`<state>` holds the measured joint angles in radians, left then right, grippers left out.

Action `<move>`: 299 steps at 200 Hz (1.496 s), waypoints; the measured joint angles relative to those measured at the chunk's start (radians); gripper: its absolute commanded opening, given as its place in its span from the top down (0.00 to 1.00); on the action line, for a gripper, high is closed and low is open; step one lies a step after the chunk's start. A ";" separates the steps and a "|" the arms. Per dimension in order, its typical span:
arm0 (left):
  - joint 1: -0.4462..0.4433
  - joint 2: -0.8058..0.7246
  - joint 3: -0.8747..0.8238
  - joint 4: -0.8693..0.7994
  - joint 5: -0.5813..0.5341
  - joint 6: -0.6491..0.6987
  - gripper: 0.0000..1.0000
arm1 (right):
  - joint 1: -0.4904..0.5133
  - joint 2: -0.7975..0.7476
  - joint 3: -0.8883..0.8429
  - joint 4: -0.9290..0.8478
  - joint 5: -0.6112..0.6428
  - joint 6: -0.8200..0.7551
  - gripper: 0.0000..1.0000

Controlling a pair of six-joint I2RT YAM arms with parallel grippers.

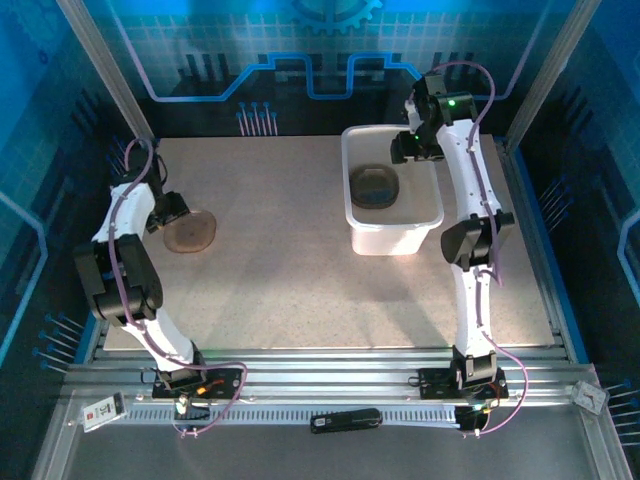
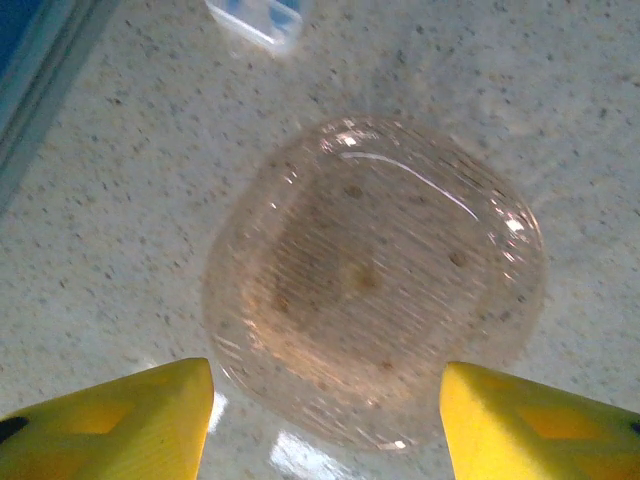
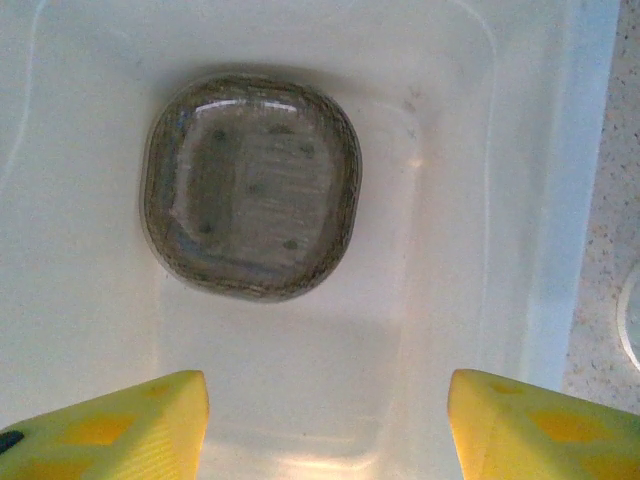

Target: Place the plates into the plastic bin on the countertop

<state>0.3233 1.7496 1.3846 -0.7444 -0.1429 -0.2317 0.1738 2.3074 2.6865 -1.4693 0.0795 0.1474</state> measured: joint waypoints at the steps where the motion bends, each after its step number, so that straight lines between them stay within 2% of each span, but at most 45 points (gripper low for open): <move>1: 0.001 0.001 0.000 0.001 0.000 0.001 0.37 | 0.000 -0.003 -0.002 0.000 0.000 0.000 0.34; 34: 0.043 0.074 0.000 0.051 0.002 0.061 0.37 | 0.003 -0.133 -0.171 0.038 0.021 -0.016 0.34; 75: 0.074 0.159 0.000 0.101 0.035 0.136 0.37 | 0.016 -0.358 -0.535 0.182 0.022 -0.026 0.34; 123: 0.098 0.223 0.023 0.140 0.114 0.222 0.39 | 0.018 -0.423 -0.722 0.295 0.005 -0.025 0.34; 178: 0.106 0.290 0.051 0.141 0.185 0.285 0.42 | 0.018 -0.427 -0.757 0.343 -0.005 -0.025 0.34; 234: 0.107 0.304 0.055 0.140 0.206 0.291 0.45 | 0.018 -0.431 -0.760 0.365 -0.009 -0.025 0.34; 257: 0.106 0.304 0.054 0.137 0.211 0.290 0.51 | 0.018 -0.432 -0.771 0.375 -0.010 -0.024 0.34; 299: 0.098 0.303 0.047 0.133 0.209 0.285 0.69 | 0.018 -0.432 -0.774 0.391 -0.021 -0.025 0.34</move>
<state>0.4213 2.0525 1.4311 -0.6117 0.0658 0.0528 0.1917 1.8755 1.9129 -1.0786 0.0589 0.1223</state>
